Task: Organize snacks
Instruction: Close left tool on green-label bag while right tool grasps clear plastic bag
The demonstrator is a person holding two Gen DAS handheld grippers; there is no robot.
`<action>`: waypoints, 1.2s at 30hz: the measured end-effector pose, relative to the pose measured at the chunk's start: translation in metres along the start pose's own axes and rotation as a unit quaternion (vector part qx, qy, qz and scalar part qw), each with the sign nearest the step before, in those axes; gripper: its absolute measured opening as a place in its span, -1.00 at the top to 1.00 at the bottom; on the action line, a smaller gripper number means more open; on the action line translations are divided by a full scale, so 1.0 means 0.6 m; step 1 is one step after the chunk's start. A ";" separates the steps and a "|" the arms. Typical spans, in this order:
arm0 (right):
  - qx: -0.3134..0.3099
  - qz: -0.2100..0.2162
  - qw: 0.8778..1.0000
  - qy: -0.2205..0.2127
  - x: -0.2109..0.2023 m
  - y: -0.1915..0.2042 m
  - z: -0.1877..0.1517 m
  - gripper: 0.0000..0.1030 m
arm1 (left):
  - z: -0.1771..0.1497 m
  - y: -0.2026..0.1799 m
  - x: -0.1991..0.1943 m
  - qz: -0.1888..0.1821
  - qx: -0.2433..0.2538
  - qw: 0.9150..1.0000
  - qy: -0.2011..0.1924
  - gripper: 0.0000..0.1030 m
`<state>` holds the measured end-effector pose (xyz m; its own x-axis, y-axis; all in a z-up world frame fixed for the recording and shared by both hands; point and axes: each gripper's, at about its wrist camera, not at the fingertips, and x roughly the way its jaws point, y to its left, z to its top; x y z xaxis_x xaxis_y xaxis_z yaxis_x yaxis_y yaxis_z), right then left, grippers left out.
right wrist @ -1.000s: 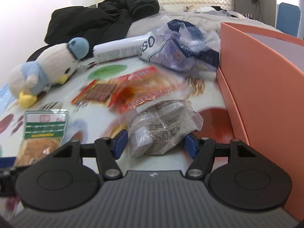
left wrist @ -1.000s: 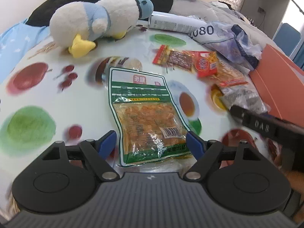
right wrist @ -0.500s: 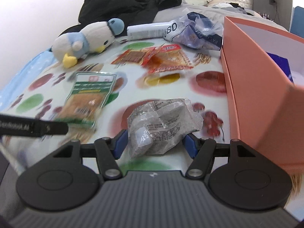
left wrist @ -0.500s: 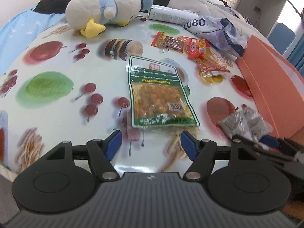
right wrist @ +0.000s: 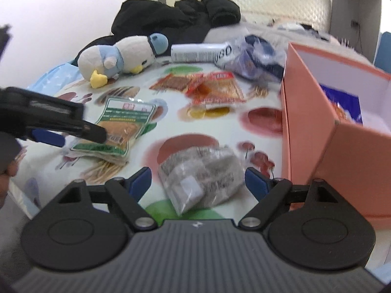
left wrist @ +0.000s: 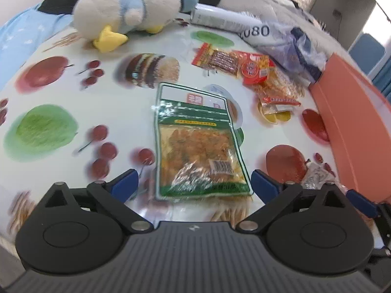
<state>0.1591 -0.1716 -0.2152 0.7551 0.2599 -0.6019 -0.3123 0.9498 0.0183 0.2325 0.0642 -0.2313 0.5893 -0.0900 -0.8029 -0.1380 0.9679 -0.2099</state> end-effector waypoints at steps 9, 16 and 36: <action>-0.008 -0.025 1.000 -0.007 0.010 0.010 -0.002 -0.66 | 0.026 -0.043 0.061 0.046 0.069 0.997 0.011 -0.93; 0.024 -0.038 0.999 0.007 0.032 0.013 -0.009 -0.69 | 0.016 -0.050 0.065 0.062 0.093 0.994 0.007 -0.86; -0.050 -0.006 0.999 0.006 0.029 0.040 -0.018 0.18 | -0.023 -0.045 0.017 0.040 0.082 0.996 -0.024 -0.17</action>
<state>0.1585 -0.1460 -0.2341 0.7528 0.2457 -0.6106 -0.3591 0.9308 -0.0681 0.2314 0.0337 -0.2417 0.6194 -0.0037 -0.7851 -0.0568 0.9972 -0.0496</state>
